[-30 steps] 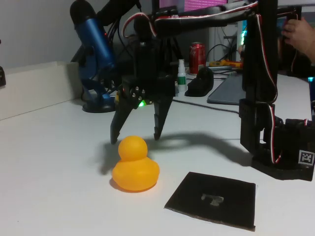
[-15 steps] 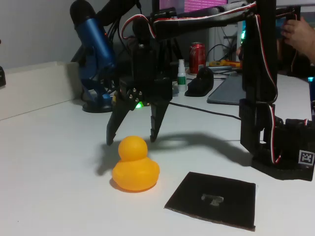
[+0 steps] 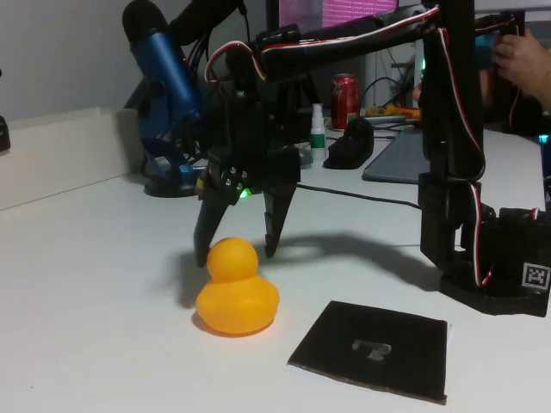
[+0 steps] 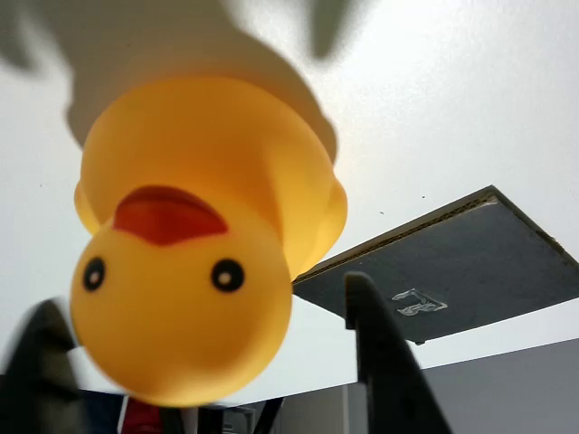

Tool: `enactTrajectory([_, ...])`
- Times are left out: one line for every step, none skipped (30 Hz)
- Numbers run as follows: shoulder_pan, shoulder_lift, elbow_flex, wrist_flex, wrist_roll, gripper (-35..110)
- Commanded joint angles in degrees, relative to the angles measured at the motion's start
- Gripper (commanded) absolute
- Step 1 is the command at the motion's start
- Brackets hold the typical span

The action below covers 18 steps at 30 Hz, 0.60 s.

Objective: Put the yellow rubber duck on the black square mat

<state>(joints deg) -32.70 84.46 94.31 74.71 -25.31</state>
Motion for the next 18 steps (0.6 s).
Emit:
enactTrajectory([-0.9,1.2,-1.5,0.2,-0.9,22])
enactTrajectory([-0.9,1.2,-1.5,0.2,-0.9,19])
enactTrajectory([-0.9,1.2,-1.5,0.2,-0.9,17])
enactTrajectory([-1.0,1.3,-1.5,0.3,-0.8,15])
enactTrajectory([-1.0,1.6,-1.5,0.3,-0.7,14])
enactTrajectory([-1.0,1.8,-1.5,0.3,-0.6,12])
enactTrajectory([-1.1,1.8,-1.6,0.3,-0.4,11])
enactTrajectory([-1.1,1.9,-1.7,0.3,-0.4,11])
enactTrajectory([-1.2,2.0,-1.8,0.3,-0.4,10])
enactTrajectory([-1.2,2.0,-1.8,0.3,-0.4,10])
enactTrajectory([-1.3,2.0,-2.0,0.3,-0.4,10])
enactTrajectory([-1.4,2.1,-2.2,0.3,-0.4,10])
enactTrajectory([-1.5,2.3,-2.4,0.3,-0.4,10])
enactTrajectory([-1.6,3.2,-2.5,0.3,-0.5,10])
enactTrajectory([-1.7,4.7,-2.5,0.3,-0.5,10])
enactTrajectory([-1.7,6.9,-2.5,0.3,-0.5,10])
enactTrajectory([-1.7,9.4,-2.5,0.3,-0.6,10])
enactTrajectory([-1.7,12.0,-2.5,0.3,-0.7,10])
